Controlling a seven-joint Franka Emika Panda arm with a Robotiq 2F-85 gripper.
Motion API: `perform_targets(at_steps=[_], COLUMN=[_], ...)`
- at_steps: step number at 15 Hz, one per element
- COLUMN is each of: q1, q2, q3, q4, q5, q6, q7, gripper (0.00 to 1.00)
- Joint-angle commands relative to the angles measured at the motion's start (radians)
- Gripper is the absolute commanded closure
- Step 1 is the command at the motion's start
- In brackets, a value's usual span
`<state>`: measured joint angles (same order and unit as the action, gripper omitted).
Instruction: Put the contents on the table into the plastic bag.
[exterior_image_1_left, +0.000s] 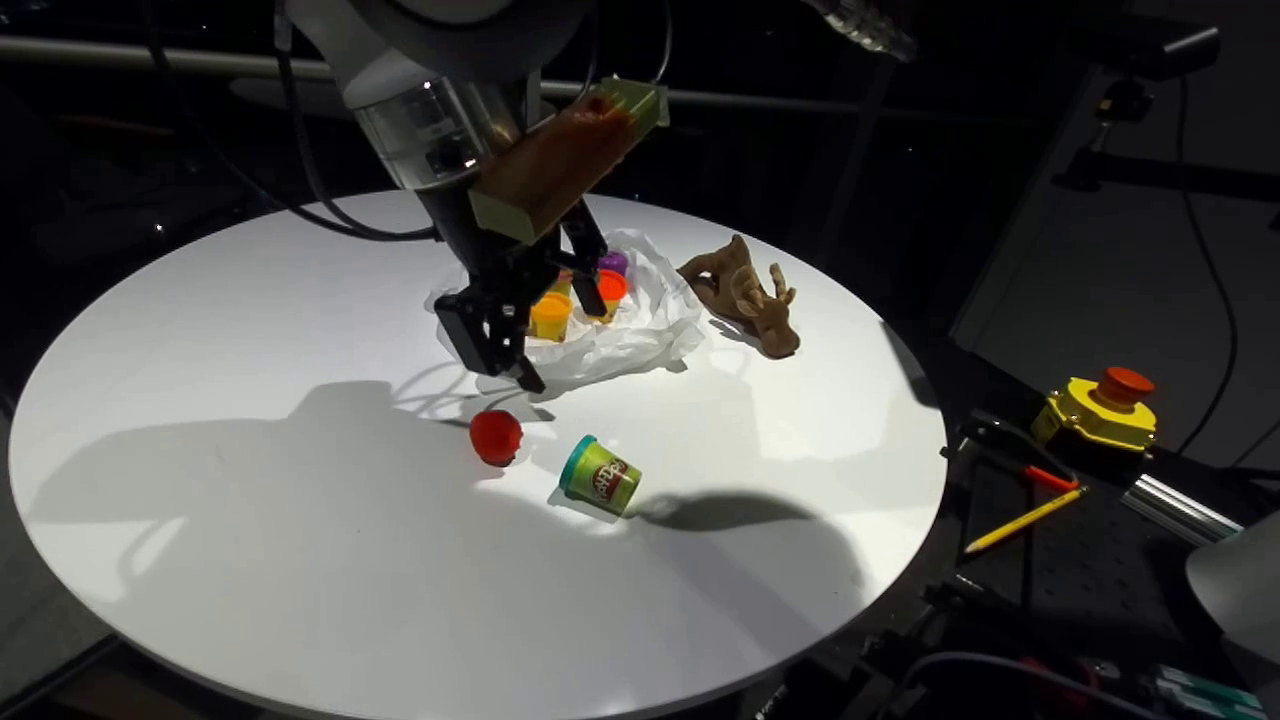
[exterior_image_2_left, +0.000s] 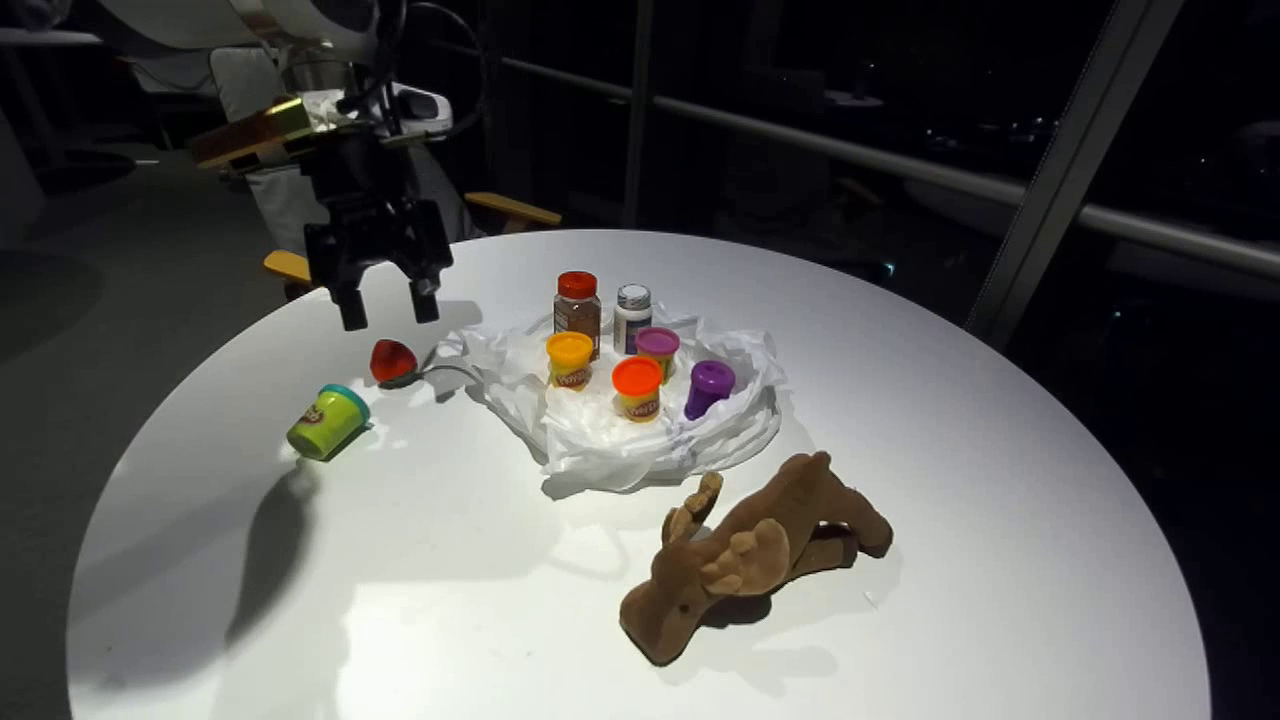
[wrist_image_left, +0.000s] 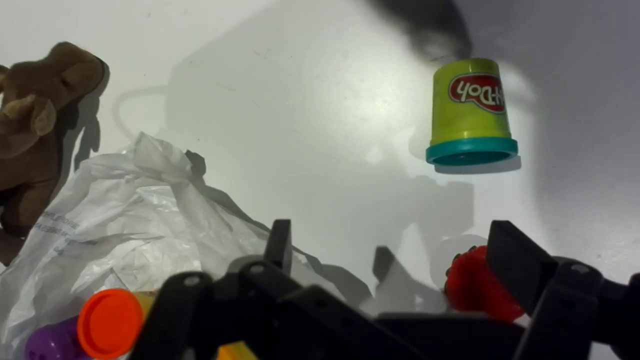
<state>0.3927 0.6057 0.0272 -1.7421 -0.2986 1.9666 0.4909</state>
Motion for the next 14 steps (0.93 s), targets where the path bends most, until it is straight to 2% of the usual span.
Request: perform_targets(at_steps=[1,6,14], q1=[0.005,-0.007,-0.048], q2=[-0.033,-0.022,0.015], q3=[0.007,0.001,0.013], q4=[-0.088,-0.143,-0.151], q5=[-0.037,-0.010,0.062], q6=[0.183,0.373,0.475], q7=[0.032,0.007,-0.061], gripper=[0.00,0.00,0.00])
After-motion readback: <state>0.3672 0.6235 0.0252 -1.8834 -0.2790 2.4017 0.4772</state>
